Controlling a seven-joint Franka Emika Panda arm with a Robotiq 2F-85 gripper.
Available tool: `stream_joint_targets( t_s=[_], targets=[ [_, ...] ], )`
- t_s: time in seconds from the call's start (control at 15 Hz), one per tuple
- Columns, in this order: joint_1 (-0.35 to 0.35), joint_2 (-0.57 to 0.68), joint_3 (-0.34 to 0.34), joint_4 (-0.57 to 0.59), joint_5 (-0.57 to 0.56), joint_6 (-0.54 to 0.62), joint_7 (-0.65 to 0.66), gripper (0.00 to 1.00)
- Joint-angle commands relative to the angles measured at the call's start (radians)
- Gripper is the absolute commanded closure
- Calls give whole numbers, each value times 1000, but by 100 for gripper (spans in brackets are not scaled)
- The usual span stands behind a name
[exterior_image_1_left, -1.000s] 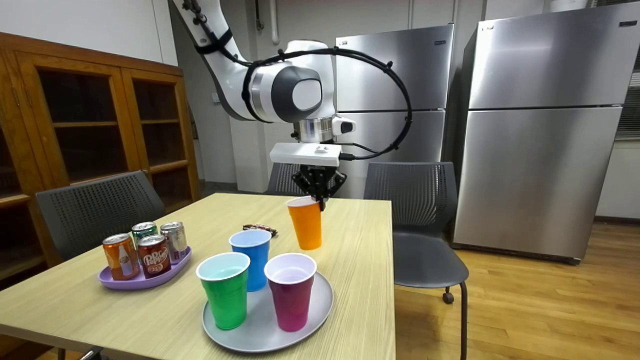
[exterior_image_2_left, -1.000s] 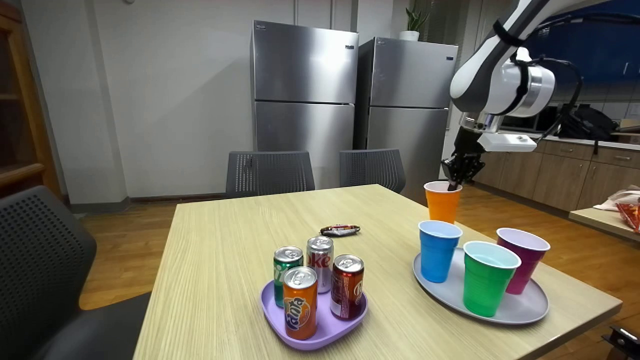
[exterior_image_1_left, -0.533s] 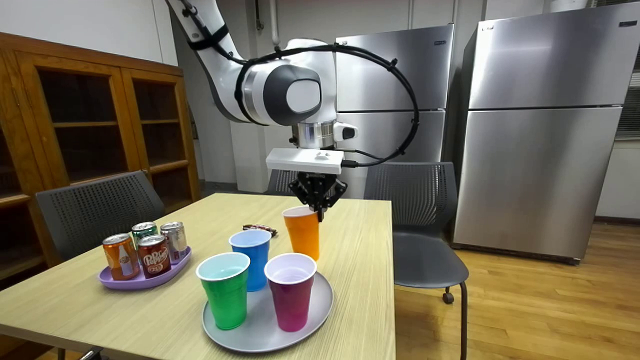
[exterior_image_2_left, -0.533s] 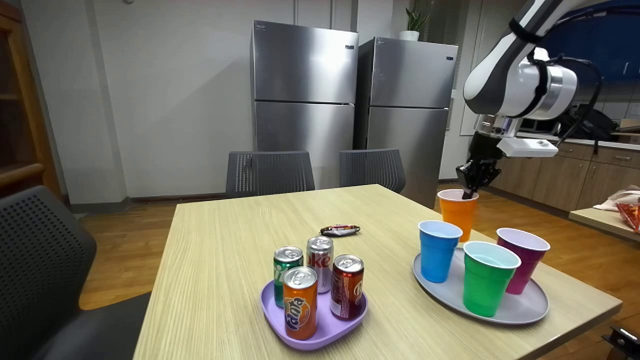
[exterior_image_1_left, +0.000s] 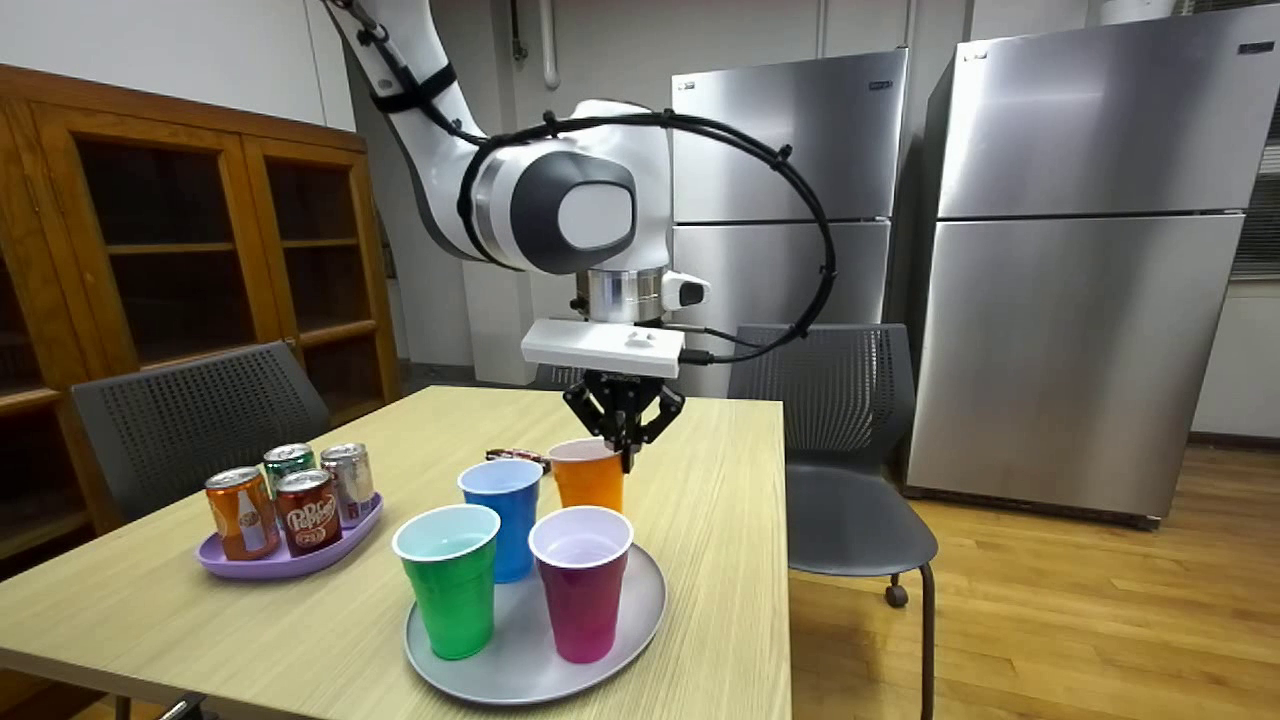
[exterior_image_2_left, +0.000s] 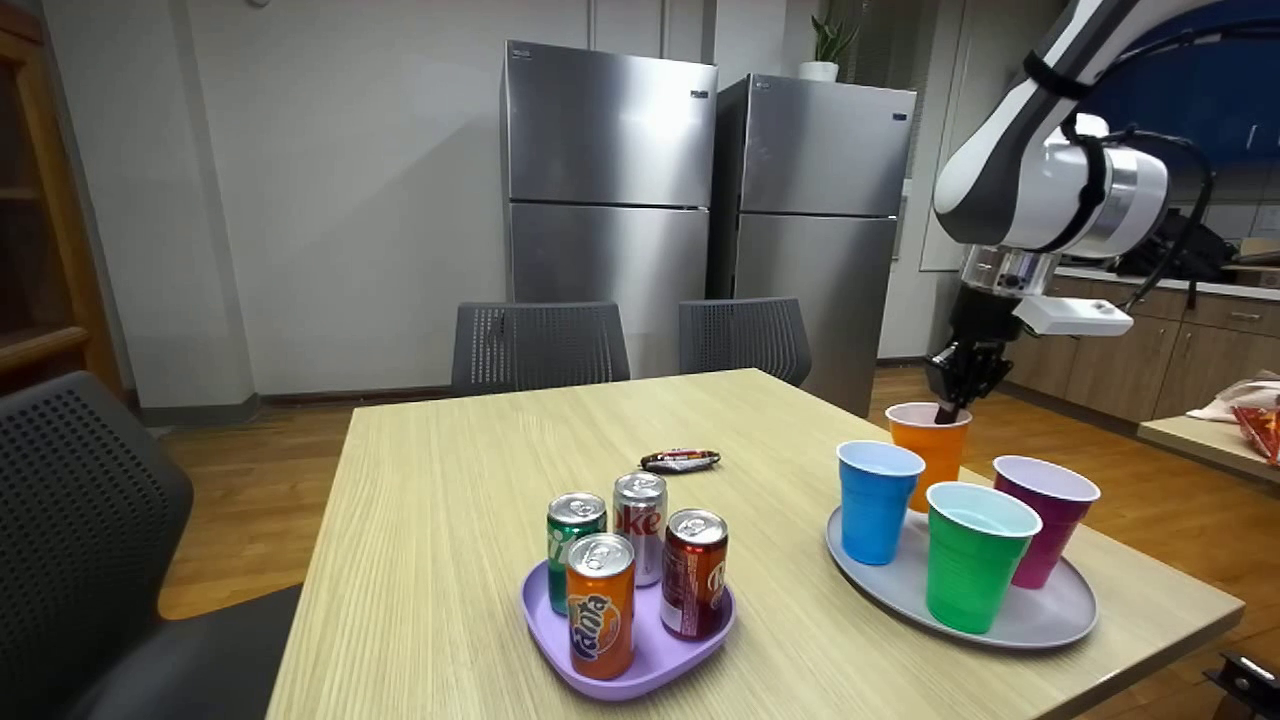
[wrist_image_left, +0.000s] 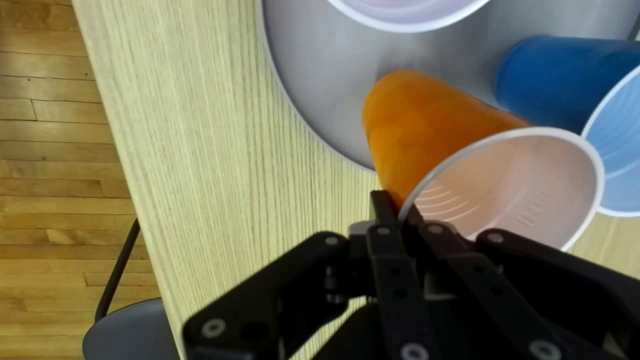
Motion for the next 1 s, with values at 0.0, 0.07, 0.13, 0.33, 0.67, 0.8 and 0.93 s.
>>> stream_joint_targets(
  t_s=[0.0,0.07,0.13,0.33,0.67,0.8,0.93],
  targets=[
    [-15,-10,5,-14,28,-26,-51,99],
    [-15,-5,5,-15,28,-24,-52,99],
    [-15,0,5,-15,27,-24,-53,99],
    [-17,16,6,-14,25,-19,-53,99],
    [-21,37,11,-4,28,-15,-49,99],
    [-22,45,12,-3,25,-11,-48,99],
    [-23,47,12,-3,24,-8,-48,99]
  ],
)
